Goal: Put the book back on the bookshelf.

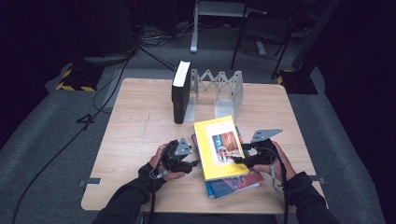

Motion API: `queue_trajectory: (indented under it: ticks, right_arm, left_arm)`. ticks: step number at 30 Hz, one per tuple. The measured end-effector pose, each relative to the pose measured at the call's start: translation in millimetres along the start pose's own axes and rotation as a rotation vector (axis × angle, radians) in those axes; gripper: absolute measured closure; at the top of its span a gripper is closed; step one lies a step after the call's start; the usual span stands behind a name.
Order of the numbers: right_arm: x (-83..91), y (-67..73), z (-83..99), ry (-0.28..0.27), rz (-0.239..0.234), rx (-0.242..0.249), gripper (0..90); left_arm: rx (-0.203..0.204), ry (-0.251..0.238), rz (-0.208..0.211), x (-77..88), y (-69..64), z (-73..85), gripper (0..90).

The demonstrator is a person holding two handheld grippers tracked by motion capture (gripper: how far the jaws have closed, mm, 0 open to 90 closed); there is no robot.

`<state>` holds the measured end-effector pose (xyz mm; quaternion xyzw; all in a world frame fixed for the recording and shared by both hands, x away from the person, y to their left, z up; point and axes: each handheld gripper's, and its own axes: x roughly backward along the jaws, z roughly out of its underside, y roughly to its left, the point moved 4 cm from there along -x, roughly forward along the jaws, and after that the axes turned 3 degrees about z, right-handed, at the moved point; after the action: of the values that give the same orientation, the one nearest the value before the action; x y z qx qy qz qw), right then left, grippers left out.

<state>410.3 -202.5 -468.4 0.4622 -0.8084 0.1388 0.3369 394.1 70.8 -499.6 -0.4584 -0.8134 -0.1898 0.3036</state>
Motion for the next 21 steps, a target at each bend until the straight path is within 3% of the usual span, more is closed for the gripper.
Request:
queue_trajectory:
  ticks: [5, 9, 11, 13, 17, 21]
  right_arm:
    - [-1.8, -0.9, -6.5, -0.012, 0.01, 0.022, 35.6]
    - [4.1, -0.7, -12.0, -0.078, -0.002, 0.03, 49.9]
    - [4.3, -0.4, -12.1, -0.081, -0.014, 0.029, 51.9]
    - [3.1, 1.9, -10.3, -0.079, -0.059, 0.035, 55.7]
    - [5.4, 8.2, -8.6, -0.083, -0.096, 0.063, 65.2]
    - [12.0, 16.5, -2.4, -0.096, -0.137, 0.079, 67.8]
  left_arm:
    - [0.002, 0.01, -0.014, -7.6, 12.3, -2.4, 36.1]
    - [0.036, -0.008, -0.028, -6.4, 23.2, -2.1, 36.1]
    - [0.036, -0.004, -0.031, -6.3, 25.3, -2.0, 35.7]
    - [0.041, -0.003, -0.038, -6.9, 27.6, -1.1, 35.8]
    - [0.048, 0.001, -0.037, -5.3, 29.2, 0.7, 35.9]
    - [0.038, 0.006, 0.007, -2.7, 22.6, 1.5, 37.0]
